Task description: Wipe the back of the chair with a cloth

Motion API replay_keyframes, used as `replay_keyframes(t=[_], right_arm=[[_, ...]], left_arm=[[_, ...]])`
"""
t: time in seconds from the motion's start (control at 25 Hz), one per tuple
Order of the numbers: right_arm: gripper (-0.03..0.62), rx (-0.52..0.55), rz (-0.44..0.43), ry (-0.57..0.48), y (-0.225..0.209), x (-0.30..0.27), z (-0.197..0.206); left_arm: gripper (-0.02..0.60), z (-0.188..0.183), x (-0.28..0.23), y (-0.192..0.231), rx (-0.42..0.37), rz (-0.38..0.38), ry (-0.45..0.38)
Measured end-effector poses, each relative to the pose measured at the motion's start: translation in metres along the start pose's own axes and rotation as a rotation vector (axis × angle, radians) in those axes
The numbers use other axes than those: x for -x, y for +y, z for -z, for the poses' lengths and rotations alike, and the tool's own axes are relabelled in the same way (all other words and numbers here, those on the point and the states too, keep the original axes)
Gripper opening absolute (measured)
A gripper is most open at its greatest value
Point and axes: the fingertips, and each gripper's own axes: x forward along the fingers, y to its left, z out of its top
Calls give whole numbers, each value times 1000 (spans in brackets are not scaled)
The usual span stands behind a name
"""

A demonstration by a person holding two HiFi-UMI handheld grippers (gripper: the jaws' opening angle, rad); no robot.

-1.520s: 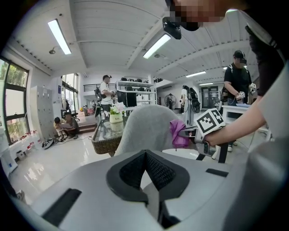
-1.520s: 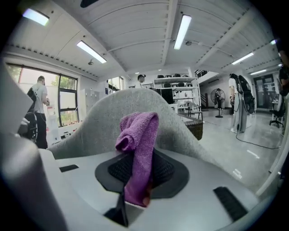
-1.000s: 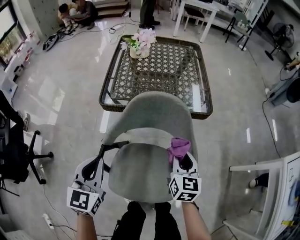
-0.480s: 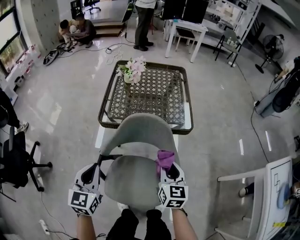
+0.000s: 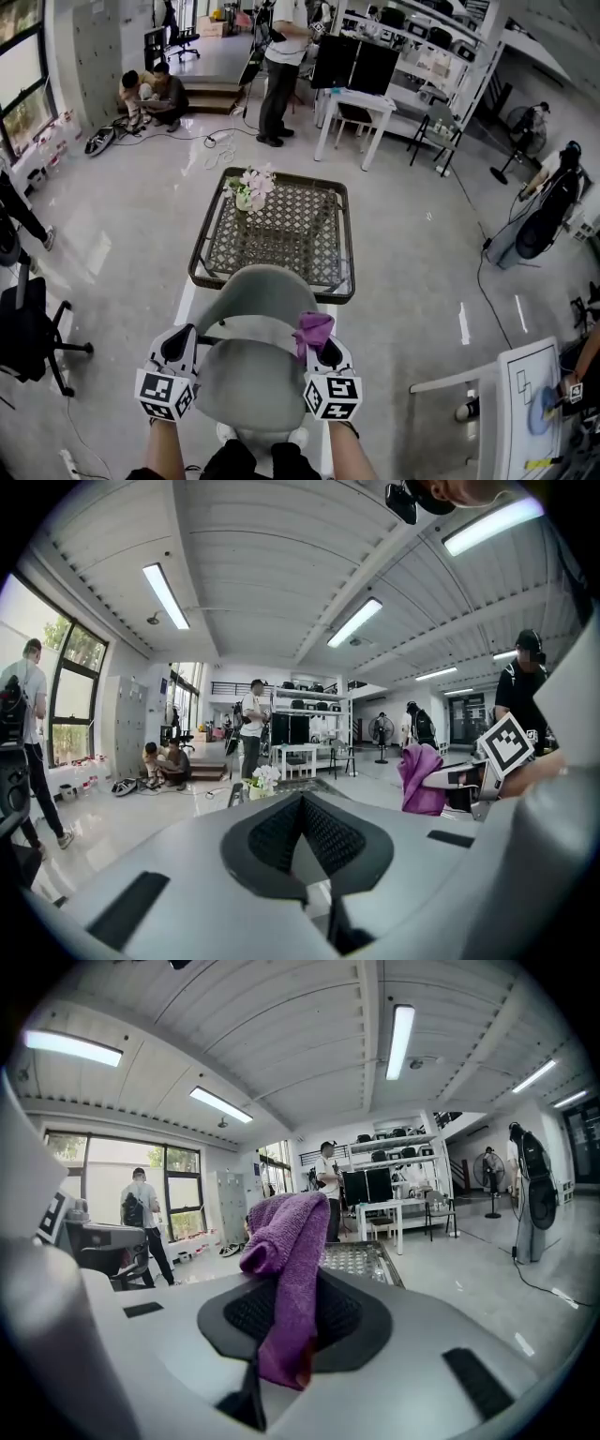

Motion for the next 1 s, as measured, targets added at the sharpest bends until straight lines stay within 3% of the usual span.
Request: replay_keyframes(t=[0.56,1.0], right_arm=[[94,2,-40,-54,5,18,-70],[94,12,-32,-96,0,30,-113]], left_arm=[[9,-65,0,-11,-16,2,-54],[9,-119,0,-14,-80,18,-104]])
